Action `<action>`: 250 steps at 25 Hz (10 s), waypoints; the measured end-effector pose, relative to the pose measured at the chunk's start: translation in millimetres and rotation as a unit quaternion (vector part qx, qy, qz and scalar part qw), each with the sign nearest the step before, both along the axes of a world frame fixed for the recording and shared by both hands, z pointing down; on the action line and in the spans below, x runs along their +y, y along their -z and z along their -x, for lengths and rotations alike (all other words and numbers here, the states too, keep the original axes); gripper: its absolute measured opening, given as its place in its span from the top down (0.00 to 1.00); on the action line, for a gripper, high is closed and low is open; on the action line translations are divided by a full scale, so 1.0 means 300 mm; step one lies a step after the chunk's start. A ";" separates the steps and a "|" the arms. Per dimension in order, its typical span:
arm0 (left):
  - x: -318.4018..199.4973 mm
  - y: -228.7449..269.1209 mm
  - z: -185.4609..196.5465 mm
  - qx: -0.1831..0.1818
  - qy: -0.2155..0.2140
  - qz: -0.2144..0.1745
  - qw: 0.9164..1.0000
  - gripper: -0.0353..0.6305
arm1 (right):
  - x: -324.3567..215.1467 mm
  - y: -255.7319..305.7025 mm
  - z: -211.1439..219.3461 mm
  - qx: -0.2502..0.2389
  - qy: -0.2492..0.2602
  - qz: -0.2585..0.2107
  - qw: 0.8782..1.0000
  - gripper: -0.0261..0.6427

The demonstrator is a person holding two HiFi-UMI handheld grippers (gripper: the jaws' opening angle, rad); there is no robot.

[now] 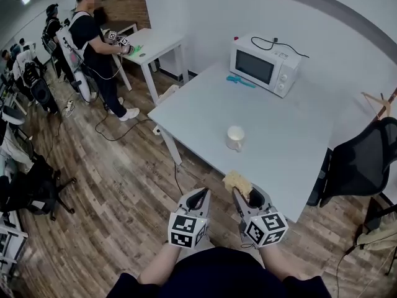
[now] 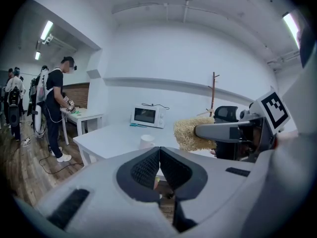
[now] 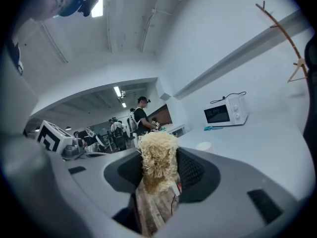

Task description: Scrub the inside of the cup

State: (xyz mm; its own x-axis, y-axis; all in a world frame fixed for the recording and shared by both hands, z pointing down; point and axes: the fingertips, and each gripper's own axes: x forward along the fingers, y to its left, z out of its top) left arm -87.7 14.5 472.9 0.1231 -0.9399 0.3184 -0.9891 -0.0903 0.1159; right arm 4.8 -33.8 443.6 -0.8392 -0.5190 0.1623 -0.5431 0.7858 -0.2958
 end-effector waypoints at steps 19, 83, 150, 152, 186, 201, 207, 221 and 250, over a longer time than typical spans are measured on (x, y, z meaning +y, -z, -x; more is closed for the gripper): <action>-0.392 -0.161 0.199 0.010 -0.103 0.038 0.994 0.92 | -0.297 -0.016 0.055 0.030 -0.135 0.011 0.990 0.70; -0.993 -0.563 -0.049 -0.092 -0.273 0.086 0.954 0.32 | -0.751 -0.202 -0.035 0.075 -0.091 0.071 0.990 0.70; -0.184 -0.308 -0.027 -0.290 -0.268 0.048 0.917 0.32 | 0.098 -0.227 0.385 0.446 0.337 -0.164 0.813 0.70; -0.181 -0.310 -0.030 -0.287 -0.266 0.048 0.919 0.32 | 0.099 -0.227 0.382 0.443 0.332 -0.151 0.819 0.70; -0.193 -0.325 -0.041 -0.269 -0.252 0.048 0.928 0.32 | 0.018 -0.267 0.329 0.317 0.172 0.155 0.920 0.70; -0.161 -0.330 -0.132 -0.195 -0.329 0.052 0.923 0.32 | 0.119 -0.267 0.307 0.463 0.489 -0.192 0.714 0.70; -0.186 -0.335 -0.136 -0.197 -0.329 0.053 0.922 0.32 | 0.092 -0.271 0.304 0.464 0.486 -0.188 0.717 0.70; -0.374 -0.392 -0.129 -0.179 -0.317 0.060 0.929 0.32 | -0.125 -0.197 0.262 0.428 0.390 -0.143 0.802 0.70; -1.033 -0.603 -0.083 -0.082 -0.192 0.086 0.974 0.32 | -0.771 -0.254 -0.051 0.091 -0.075 0.078 0.990 0.69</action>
